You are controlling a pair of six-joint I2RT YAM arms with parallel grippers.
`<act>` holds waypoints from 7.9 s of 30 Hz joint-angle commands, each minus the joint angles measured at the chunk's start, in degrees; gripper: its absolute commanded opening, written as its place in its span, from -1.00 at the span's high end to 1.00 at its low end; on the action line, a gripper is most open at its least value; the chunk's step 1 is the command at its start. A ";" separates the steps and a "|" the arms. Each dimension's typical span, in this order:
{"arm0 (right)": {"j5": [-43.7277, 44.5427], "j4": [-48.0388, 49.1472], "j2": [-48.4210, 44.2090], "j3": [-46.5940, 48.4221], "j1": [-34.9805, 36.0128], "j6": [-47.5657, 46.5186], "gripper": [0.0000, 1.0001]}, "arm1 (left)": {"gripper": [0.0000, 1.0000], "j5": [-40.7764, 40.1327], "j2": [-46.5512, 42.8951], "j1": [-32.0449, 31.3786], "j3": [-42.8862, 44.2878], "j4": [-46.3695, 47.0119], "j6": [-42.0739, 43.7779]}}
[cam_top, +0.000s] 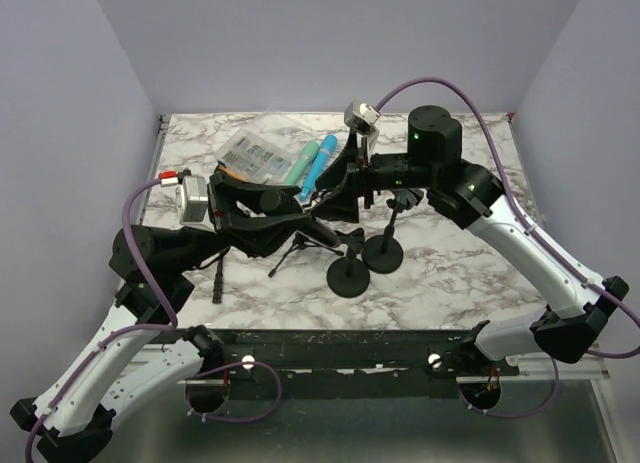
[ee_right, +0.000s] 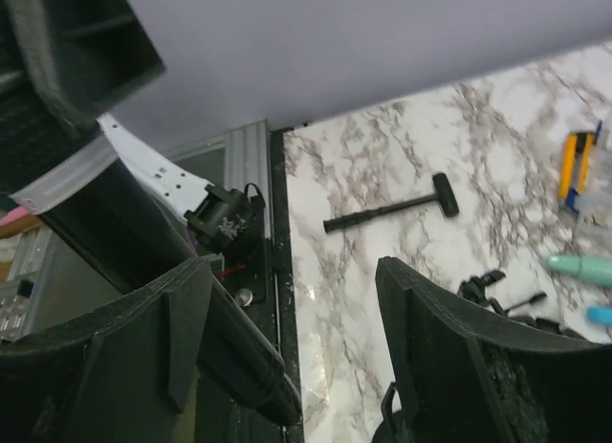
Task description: Remove the microphone from the stand
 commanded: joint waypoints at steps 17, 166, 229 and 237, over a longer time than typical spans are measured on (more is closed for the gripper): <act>-20.91 23.73 -4.51 -7.47 0.89 15.20 -0.67 | 1.00 6.41 -1.03 0.60 -0.97 4.66 -0.18; 34.57 10.53 -5.68 -30.08 -38.15 28.91 -0.64 | -0.93 -45.43 -1.86 0.87 -6.15 -4.28 11.01; 13.34 -5.72 -21.40 -41.08 -28.84 17.36 0.03 | -0.97 -35.59 3.46 0.83 -4.92 -5.79 10.13; 16.74 -5.27 -19.77 -45.47 -26.49 19.58 0.04 | -0.97 -35.59 3.48 0.77 -4.92 -5.74 10.13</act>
